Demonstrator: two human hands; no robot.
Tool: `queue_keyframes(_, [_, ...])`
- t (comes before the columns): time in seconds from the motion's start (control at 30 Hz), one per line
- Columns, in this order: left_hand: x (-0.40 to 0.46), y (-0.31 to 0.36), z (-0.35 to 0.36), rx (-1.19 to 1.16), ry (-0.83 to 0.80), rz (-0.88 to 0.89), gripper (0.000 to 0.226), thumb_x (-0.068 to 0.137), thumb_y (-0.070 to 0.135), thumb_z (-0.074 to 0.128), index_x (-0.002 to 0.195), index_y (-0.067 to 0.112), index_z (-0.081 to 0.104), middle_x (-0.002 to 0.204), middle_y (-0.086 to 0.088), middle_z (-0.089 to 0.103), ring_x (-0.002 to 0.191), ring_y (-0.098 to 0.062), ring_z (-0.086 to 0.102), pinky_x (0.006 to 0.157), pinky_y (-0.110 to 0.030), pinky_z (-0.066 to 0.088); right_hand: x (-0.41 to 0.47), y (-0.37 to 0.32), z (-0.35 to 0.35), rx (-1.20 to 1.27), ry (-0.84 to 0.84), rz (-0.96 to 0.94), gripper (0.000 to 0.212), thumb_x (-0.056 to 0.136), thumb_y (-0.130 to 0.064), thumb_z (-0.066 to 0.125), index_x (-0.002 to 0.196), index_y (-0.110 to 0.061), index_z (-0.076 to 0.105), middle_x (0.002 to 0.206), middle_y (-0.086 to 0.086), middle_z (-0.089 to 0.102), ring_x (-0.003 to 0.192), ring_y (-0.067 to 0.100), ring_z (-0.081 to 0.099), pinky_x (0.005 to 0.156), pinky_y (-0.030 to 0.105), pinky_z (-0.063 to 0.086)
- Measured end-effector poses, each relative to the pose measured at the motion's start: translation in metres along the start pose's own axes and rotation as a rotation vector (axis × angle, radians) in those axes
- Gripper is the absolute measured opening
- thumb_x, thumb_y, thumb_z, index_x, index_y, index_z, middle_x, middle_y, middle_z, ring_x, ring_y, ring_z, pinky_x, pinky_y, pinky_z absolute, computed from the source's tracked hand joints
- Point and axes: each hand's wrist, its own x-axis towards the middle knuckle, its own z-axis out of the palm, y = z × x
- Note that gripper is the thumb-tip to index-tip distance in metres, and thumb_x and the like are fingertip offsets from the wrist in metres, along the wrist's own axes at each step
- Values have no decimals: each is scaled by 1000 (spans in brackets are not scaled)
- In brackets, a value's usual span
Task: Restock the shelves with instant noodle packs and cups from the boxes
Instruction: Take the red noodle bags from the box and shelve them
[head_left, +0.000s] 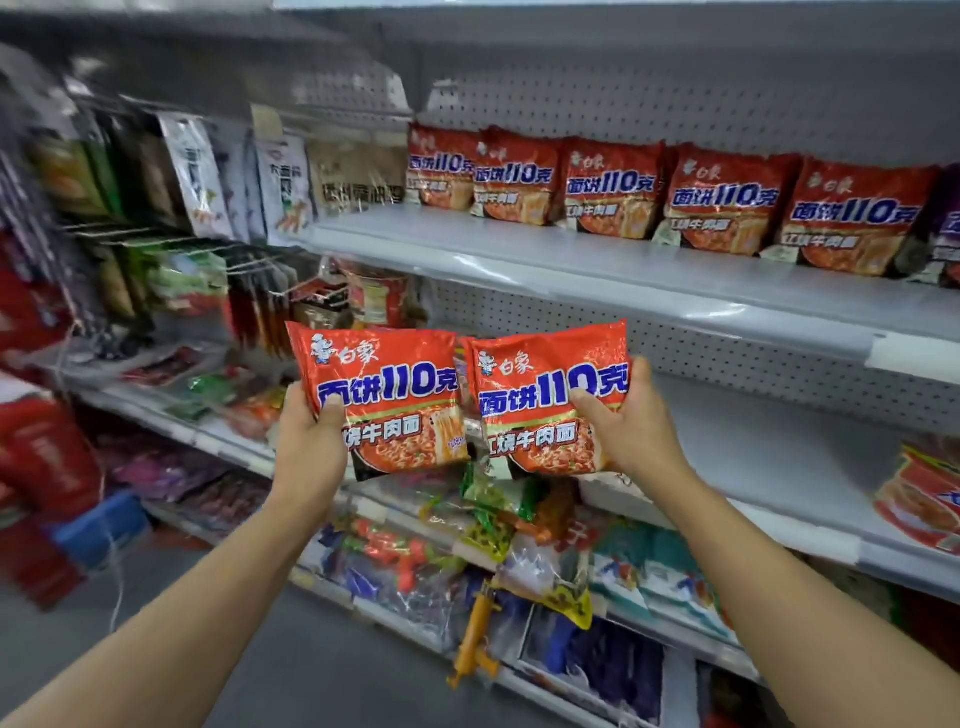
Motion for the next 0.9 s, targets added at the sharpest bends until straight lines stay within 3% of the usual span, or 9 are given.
queue_keyframes(0.07, [21, 3, -13, 19, 43, 20, 13, 102, 13, 38, 111, 16, 46, 101, 2, 56, 87, -12, 55, 63, -17, 39, 15, -15, 18, 5, -20, -33, 37, 89, -28, 65, 112, -23, 38, 91, -17, 54, 73, -7, 54, 53, 11, 39])
queue_keyframes(0.17, [52, 6, -31, 35, 81, 39, 15, 101, 13, 38, 113, 15, 47, 100, 3, 58, 85, -9, 56, 66, -20, 41, 40, -38, 45, 30, -26, -79, 36, 88, -27, 66, 110, -21, 38, 91, -14, 52, 72, -7, 52, 55, 13, 38])
queue_keyframes(0.33, [110, 12, -48, -20, 131, 43, 13, 102, 14, 38, 110, 19, 47, 108, -2, 61, 97, -20, 60, 84, -38, 49, 88, -66, 86, 61, -31, -129, 35, 89, -29, 65, 110, -23, 37, 85, -20, 50, 69, -8, 51, 52, 11, 36])
queue_keyframes(0.5, [172, 27, -48, -80, 173, 51, 15, 102, 14, 38, 111, 21, 48, 105, 1, 63, 91, -14, 61, 75, -30, 49, 149, -94, 118, 79, -15, -170, 42, 89, -30, 64, 121, -17, 39, 101, -10, 53, 84, 8, 55, 59, 15, 41])
queue_keyframes(0.6, [211, 35, -46, -98, 195, 64, 15, 102, 15, 39, 111, 22, 50, 108, -1, 64, 96, -17, 63, 83, -35, 51, 188, -109, 131, 94, -6, -204, 49, 89, -31, 64, 128, -17, 38, 106, -8, 51, 92, 10, 54, 72, 21, 45])
queue_keyframes(0.8, [270, 51, -41, -167, 236, 96, 17, 103, 16, 38, 114, 21, 50, 99, 8, 63, 86, -7, 60, 73, -28, 46, 247, -128, 148, 129, 24, -243, 42, 90, -27, 64, 123, -15, 42, 96, -12, 56, 87, 7, 58, 65, 16, 43])
queue_keyframes(0.9, [297, 54, -35, -201, 214, 106, 21, 103, 15, 37, 119, 18, 50, 104, 3, 63, 87, -8, 61, 71, -26, 46, 270, -135, 156, 107, 47, -222, 52, 89, -32, 65, 129, -10, 39, 110, -1, 59, 100, 19, 60, 81, 33, 52])
